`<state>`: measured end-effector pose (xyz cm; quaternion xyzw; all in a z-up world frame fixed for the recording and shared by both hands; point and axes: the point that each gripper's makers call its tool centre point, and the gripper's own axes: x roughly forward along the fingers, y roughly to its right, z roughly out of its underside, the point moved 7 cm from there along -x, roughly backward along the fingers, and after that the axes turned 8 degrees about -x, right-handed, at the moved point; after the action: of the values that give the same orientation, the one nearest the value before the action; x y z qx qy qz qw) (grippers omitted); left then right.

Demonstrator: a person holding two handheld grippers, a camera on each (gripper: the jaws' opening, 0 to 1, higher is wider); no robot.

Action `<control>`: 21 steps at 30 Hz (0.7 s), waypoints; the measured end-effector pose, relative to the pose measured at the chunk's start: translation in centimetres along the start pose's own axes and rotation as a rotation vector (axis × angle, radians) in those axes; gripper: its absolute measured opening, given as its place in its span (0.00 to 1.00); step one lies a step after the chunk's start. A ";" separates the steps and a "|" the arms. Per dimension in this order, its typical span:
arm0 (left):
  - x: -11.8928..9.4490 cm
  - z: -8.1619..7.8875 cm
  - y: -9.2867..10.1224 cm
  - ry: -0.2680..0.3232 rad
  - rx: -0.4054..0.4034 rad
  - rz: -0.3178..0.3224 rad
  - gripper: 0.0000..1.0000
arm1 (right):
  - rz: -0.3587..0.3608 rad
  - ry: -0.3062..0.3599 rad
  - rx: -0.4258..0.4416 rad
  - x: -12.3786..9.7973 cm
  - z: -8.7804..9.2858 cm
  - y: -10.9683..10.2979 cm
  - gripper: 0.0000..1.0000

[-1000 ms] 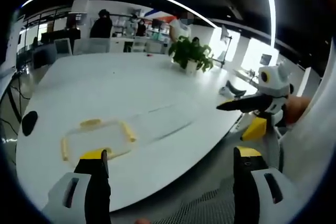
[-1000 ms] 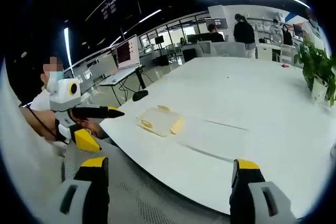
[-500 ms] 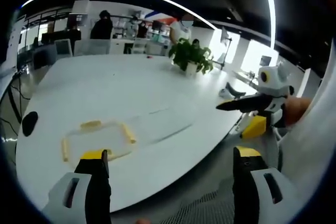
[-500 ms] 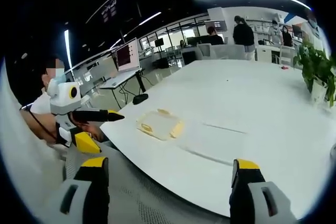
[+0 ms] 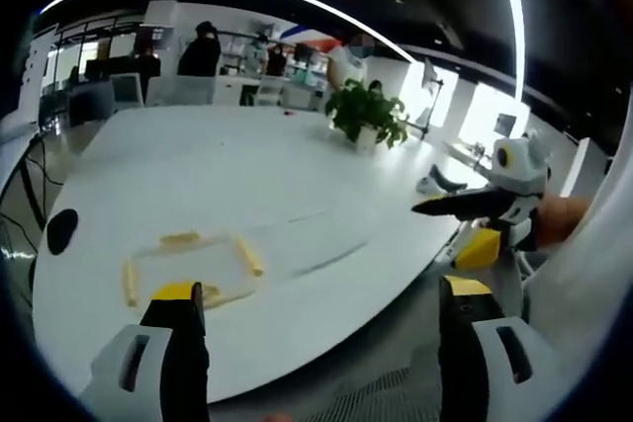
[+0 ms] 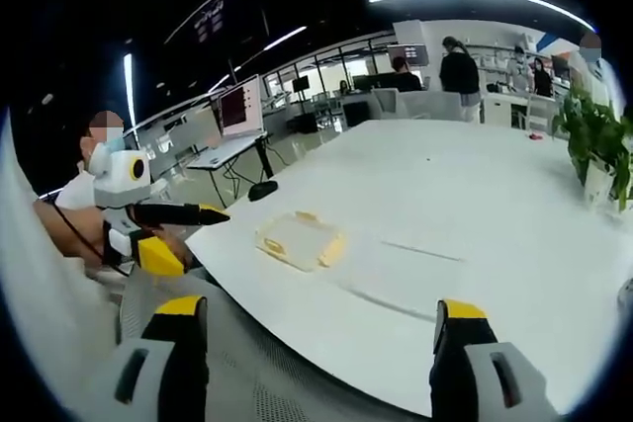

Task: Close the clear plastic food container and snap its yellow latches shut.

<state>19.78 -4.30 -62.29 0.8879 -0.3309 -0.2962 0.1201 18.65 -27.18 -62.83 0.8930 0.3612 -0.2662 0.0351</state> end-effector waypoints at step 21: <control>-1.3 -2.3 -2.3 0.033 0.029 -0.041 0.97 | -0.033 0.022 -0.076 1.6 -2.5 -0.3 0.92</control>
<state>21.60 -1.66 -60.86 0.9009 -0.3147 -0.2792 0.1062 20.55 -25.31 -61.41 0.8879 0.3861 -0.2428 0.0604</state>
